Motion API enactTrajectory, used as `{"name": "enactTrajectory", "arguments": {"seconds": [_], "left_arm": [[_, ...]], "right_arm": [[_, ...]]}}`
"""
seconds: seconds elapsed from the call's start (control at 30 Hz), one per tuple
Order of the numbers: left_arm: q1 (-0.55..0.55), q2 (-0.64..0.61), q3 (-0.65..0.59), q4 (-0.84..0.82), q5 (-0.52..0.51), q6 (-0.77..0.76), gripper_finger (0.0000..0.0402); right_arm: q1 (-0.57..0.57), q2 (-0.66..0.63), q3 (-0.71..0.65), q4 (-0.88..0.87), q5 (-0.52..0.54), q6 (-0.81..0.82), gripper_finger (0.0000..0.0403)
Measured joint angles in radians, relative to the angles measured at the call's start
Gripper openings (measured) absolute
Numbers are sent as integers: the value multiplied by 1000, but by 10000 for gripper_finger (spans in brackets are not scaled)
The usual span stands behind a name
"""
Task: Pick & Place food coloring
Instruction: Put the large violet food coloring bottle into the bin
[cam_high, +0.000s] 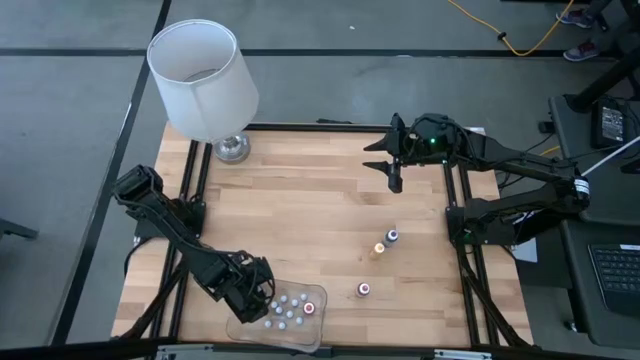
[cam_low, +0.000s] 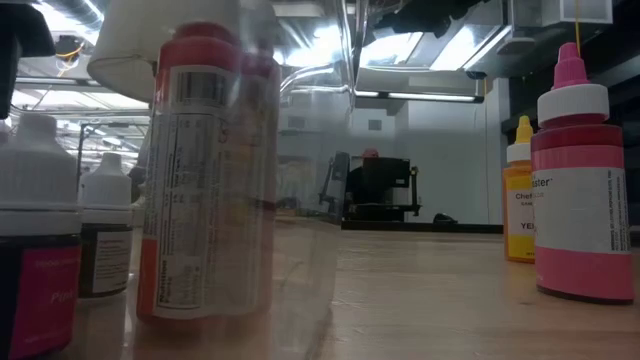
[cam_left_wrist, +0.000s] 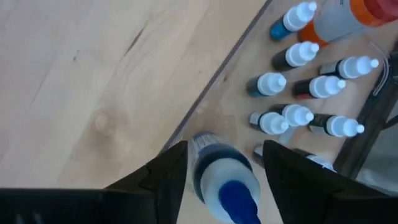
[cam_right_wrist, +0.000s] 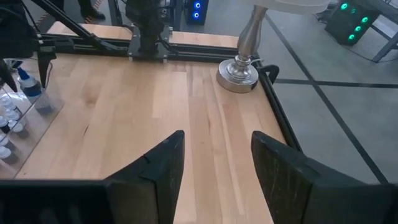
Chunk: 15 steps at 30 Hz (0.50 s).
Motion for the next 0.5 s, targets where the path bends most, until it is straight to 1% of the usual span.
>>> {"name": "enactTrajectory", "arguments": {"seconds": [0.13, 0.23, 0.43, 0.5], "left_arm": [[5, -12, 1, -6, 41, 3, 211], [17, -57, 25, -11, 49, 13, 214], [58, -179, 104, -69, 3, 63, 212], [73, -220, 131, -96, -40, 93, 213]], "right_arm": [[0, 0, 0, -2, 0, -19, 188], [0, 0, 0, -3, 0, -21, 188], [0, 0, 0, -25, -7, -43, 188], [0, 0, 0, -70, -9, -61, 188]]}}
